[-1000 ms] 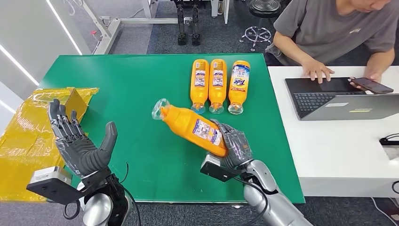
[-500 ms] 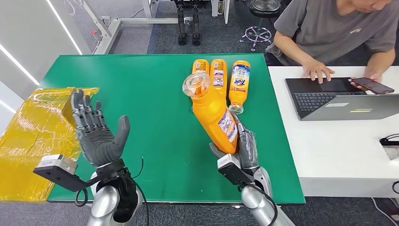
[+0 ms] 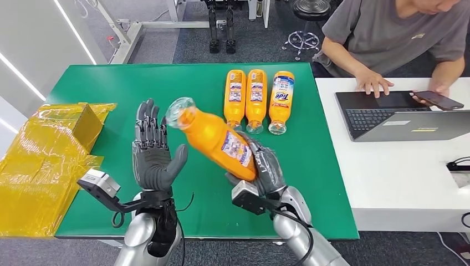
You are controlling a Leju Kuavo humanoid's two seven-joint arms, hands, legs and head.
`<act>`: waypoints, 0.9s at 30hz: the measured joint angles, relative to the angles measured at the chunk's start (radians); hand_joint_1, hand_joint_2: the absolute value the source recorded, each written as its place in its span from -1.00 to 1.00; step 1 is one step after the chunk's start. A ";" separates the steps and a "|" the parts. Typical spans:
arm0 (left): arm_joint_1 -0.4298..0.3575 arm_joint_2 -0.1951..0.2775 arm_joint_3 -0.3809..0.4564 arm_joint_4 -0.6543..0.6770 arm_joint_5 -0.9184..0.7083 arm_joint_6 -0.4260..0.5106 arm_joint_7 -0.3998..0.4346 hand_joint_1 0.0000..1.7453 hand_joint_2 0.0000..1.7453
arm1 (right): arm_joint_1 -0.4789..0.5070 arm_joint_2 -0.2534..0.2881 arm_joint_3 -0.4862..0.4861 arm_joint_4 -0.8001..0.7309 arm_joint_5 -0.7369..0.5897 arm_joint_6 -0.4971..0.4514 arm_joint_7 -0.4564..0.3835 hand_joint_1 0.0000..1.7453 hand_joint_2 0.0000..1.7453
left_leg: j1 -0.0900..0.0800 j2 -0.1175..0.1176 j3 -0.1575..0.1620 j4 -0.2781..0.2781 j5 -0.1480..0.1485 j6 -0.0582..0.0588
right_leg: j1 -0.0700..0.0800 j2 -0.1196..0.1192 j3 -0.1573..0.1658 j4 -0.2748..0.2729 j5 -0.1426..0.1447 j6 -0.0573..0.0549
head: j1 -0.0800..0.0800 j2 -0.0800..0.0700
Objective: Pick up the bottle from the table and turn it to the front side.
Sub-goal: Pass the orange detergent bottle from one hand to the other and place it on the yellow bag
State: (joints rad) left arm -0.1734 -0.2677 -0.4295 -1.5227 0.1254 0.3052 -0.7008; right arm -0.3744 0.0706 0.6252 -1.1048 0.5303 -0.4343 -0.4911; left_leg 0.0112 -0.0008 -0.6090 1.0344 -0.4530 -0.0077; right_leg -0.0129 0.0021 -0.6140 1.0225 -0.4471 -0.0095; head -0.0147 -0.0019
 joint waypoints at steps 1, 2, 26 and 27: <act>-0.002 0.000 0.000 0.004 0.000 -0.003 0.000 -1.00 1.00 | -0.010 0.002 0.011 0.008 0.012 0.015 0.007 1.00 1.00 | 0.000 0.000 0.000 0.000 0.000 0.000 | 0.000 0.000 0.000 0.000 0.000 0.000 | 0.000 0.000; -0.004 -0.001 0.000 0.008 -0.001 -0.005 0.000 -1.00 1.00 | -0.020 0.005 0.021 0.015 0.020 0.028 0.012 1.00 1.00 | 0.000 0.000 0.000 0.000 0.000 0.000 | 0.000 0.000 0.000 0.000 0.000 0.000 | 0.000 0.000; -0.025 -0.004 0.040 0.043 -0.016 -0.009 0.000 -0.49 1.00 | -0.207 0.058 0.133 0.208 0.045 0.234 -0.027 1.00 1.00 | 0.000 0.000 0.000 0.000 0.000 0.000 | 0.000 0.000 0.000 0.000 0.000 0.000 | 0.000 0.000; -0.025 -0.004 0.043 0.043 -0.016 -0.009 0.000 0.01 1.00 | -0.214 0.061 0.136 0.218 0.045 0.242 -0.032 1.00 1.00 | 0.000 0.000 -0.001 0.000 0.000 0.000 | 0.000 0.000 0.000 0.000 0.000 0.000 | 0.000 0.000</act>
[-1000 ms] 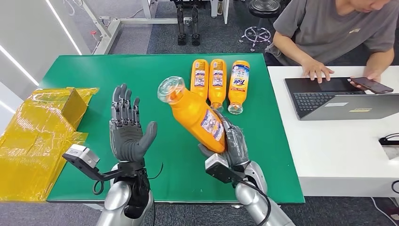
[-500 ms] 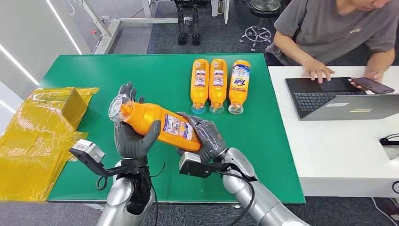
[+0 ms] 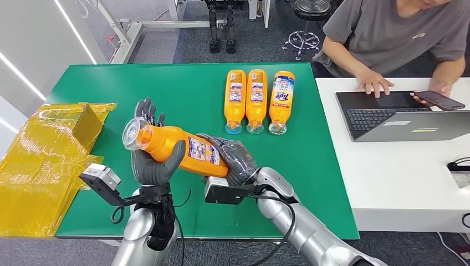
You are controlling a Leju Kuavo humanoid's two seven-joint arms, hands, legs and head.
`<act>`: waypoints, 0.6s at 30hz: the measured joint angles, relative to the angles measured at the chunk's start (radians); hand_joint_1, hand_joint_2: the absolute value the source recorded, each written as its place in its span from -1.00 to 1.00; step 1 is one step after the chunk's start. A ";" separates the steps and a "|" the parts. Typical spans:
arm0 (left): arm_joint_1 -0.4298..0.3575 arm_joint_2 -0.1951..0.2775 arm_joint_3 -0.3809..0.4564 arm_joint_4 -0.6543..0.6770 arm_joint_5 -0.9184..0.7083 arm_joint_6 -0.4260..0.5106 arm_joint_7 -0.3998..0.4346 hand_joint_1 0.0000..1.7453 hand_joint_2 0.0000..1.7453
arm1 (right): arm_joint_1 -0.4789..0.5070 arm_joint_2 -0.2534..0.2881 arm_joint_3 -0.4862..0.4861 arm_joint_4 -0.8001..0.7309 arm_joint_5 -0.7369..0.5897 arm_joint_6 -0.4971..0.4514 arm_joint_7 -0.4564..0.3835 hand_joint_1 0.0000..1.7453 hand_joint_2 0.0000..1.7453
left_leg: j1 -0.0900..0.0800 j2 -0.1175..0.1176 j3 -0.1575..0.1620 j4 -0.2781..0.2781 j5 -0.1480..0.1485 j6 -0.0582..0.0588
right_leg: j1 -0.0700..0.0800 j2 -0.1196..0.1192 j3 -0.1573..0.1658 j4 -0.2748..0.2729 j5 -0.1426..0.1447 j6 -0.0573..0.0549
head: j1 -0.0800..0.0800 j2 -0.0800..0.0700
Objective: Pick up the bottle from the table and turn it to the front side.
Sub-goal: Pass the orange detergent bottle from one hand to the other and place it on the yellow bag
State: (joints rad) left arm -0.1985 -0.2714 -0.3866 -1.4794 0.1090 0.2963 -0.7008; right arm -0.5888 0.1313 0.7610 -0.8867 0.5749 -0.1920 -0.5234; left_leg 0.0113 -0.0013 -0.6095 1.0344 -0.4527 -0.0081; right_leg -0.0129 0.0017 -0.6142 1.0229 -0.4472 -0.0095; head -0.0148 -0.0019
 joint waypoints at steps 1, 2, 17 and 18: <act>0.001 0.000 0.003 0.000 -0.002 0.000 0.000 0.51 1.00 | -0.007 0.002 0.004 0.011 0.003 0.007 -0.004 1.00 1.00 | 0.000 0.000 0.000 0.000 0.000 0.000 | 0.000 0.000 0.000 0.000 0.000 0.000 | 0.000 0.000; 0.002 0.000 0.006 0.000 -0.004 0.001 0.000 0.98 1.00 | -0.013 0.004 0.009 0.019 0.008 0.011 -0.007 1.00 1.00 | 0.000 0.000 0.000 0.000 0.000 0.000 | 0.000 0.000 0.000 0.000 0.000 0.000 | 0.000 0.000; 0.030 -0.002 0.023 -0.011 -0.015 -0.009 -0.002 1.00 1.00 | -0.025 0.007 0.042 0.077 0.072 -0.005 0.031 1.00 1.00 | 0.000 0.000 0.000 0.000 0.000 0.000 | 0.000 0.000 0.000 0.000 0.000 0.000 | 0.000 0.000; 0.032 -0.002 0.023 -0.011 -0.015 -0.009 -0.002 1.00 1.00 | -0.022 0.008 0.042 0.075 0.078 -0.007 0.036 0.62 1.00 | 0.000 0.000 0.000 0.000 0.000 0.000 | 0.000 0.000 0.000 0.000 0.000 0.000 | 0.000 0.000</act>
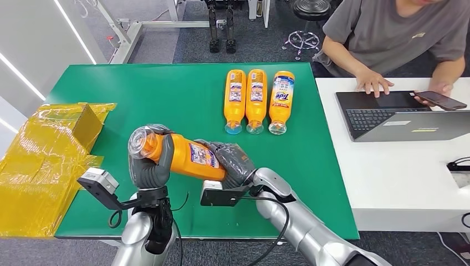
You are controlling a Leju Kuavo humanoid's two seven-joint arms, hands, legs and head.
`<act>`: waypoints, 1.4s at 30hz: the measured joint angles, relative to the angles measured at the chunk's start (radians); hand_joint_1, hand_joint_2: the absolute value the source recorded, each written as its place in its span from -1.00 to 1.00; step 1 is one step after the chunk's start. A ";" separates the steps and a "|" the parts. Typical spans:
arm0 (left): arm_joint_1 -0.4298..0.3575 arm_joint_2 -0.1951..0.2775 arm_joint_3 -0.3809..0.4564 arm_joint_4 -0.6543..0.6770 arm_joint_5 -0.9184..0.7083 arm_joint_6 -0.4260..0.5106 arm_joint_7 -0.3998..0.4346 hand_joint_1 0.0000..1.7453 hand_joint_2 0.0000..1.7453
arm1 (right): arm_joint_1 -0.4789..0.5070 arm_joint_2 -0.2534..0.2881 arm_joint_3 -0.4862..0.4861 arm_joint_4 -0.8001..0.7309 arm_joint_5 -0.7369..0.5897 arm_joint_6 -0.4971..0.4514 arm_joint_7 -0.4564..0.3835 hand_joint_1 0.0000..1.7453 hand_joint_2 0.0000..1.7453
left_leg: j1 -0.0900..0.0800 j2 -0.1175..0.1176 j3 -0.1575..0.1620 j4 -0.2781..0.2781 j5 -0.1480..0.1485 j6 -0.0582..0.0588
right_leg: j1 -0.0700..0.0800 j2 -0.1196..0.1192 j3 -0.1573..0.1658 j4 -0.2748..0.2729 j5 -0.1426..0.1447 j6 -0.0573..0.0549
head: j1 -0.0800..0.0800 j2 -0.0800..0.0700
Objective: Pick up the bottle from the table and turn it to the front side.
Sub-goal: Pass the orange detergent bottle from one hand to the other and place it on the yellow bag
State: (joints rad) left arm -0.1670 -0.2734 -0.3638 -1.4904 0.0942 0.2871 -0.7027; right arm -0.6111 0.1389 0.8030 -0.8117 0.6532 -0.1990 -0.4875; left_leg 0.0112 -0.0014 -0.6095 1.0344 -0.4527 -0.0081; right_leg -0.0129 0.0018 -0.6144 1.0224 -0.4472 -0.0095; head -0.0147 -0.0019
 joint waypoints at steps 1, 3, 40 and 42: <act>0.002 0.000 0.000 0.000 0.000 0.000 0.000 1.00 1.00 | 0.002 0.000 0.000 -0.002 0.005 -0.001 0.004 0.25 1.00 | 0.000 0.000 0.000 0.000 0.000 0.000 | 0.000 0.000 0.000 0.000 0.000 0.000 | 0.000 0.000; 0.004 0.000 0.000 0.000 0.000 0.000 0.000 1.00 1.00 | 0.008 0.000 0.000 -0.007 0.016 -0.010 0.013 -0.75 1.00 | 0.000 0.000 0.000 0.000 0.000 0.000 | 0.000 0.000 0.000 0.000 0.000 0.000 | 0.000 0.000; 0.005 0.080 0.110 -0.041 -0.718 0.411 0.001 1.00 1.00 | 0.299 -0.012 -0.092 -0.369 -0.381 -0.431 -0.180 -1.00 1.00 | 0.000 0.001 0.000 -0.001 0.000 0.000 | 0.000 0.001 0.000 0.000 0.000 0.000 | 0.000 0.000; 0.007 0.084 0.142 -0.039 -0.829 0.411 0.001 1.00 1.00 | 0.310 -0.013 -0.092 -0.380 -0.380 -0.440 -0.179 -1.00 1.00 | 0.000 0.001 0.000 -0.001 0.000 0.000 | 0.000 0.001 0.000 0.000 0.000 0.000 | 0.000 0.000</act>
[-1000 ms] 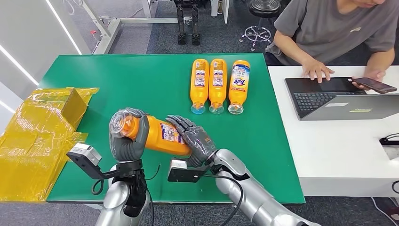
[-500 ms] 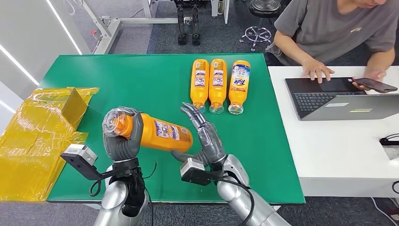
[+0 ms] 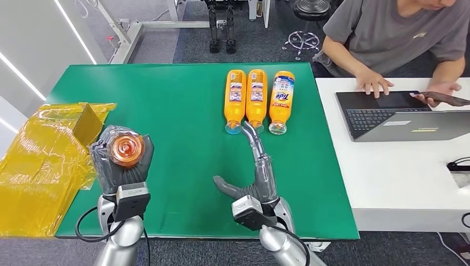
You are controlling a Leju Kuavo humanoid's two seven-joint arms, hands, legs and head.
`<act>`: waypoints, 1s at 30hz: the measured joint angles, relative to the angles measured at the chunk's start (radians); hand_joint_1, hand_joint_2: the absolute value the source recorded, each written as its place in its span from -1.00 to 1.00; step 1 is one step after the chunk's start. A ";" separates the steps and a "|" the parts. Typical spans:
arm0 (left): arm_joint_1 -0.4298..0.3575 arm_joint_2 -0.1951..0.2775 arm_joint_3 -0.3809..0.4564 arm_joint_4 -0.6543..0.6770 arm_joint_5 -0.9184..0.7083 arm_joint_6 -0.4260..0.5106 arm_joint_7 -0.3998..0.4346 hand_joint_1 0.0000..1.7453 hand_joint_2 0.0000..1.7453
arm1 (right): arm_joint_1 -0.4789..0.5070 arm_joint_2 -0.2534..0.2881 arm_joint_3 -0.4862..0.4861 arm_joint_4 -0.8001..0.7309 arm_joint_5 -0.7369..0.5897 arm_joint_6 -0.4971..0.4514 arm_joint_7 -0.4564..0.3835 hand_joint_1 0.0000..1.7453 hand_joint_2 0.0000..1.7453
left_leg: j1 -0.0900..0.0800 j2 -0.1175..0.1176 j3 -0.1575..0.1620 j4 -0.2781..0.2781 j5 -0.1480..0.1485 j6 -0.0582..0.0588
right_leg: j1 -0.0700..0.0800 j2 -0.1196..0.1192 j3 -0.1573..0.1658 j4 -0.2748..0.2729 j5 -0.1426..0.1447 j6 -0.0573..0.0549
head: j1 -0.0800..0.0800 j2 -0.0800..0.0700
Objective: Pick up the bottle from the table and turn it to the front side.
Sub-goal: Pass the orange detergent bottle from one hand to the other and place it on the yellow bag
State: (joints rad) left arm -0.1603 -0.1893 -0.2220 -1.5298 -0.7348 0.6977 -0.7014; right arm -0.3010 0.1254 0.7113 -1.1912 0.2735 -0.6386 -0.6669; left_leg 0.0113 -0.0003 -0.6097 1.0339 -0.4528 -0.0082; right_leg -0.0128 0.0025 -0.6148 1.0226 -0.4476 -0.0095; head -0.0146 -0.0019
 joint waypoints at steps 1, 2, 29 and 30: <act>0.000 0.003 0.023 0.000 -0.073 0.000 0.000 1.00 1.00 | 0.008 -0.001 0.000 -0.006 0.002 -0.005 0.001 -1.00 1.00 | 0.000 0.000 0.000 0.000 0.000 0.000 | 0.000 0.000 0.000 0.000 0.000 0.000 | 0.000 0.000; -0.002 0.007 0.049 0.001 -0.143 0.000 0.000 1.00 1.00 | 0.018 -0.002 0.000 -0.014 0.004 -0.011 0.001 -1.00 1.00 | 0.000 0.000 0.000 0.000 0.000 0.000 | 0.000 0.000 0.000 0.000 0.000 0.000 | 0.000 0.000; -0.521 0.456 -0.227 0.763 -0.566 -0.290 0.252 1.00 1.00 | 0.182 -0.018 -0.063 -0.233 0.090 0.030 0.039 -1.00 1.00 | 0.000 0.001 0.000 0.000 0.001 -0.001 | 0.000 0.002 -0.001 0.001 0.001 -0.001 | 0.000 0.000; -0.535 0.459 -0.233 0.791 -0.566 -0.297 0.251 1.00 1.00 | 0.185 -0.018 -0.064 -0.236 0.090 0.030 0.039 -1.00 1.00 | 0.000 0.002 0.000 0.000 0.001 -0.001 | 0.000 0.002 -0.001 0.001 0.001 -0.001 | 0.000 0.000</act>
State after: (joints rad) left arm -0.6950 0.2693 -0.4553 -0.7392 -1.3012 0.4010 -0.4501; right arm -0.1162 0.1072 0.6475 -1.4269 0.3635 -0.6088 -0.6282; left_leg 0.0116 0.0013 -0.6095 1.0340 -0.4517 -0.0094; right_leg -0.0125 0.0046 -0.6160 1.0235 -0.4464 -0.0109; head -0.0147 -0.0019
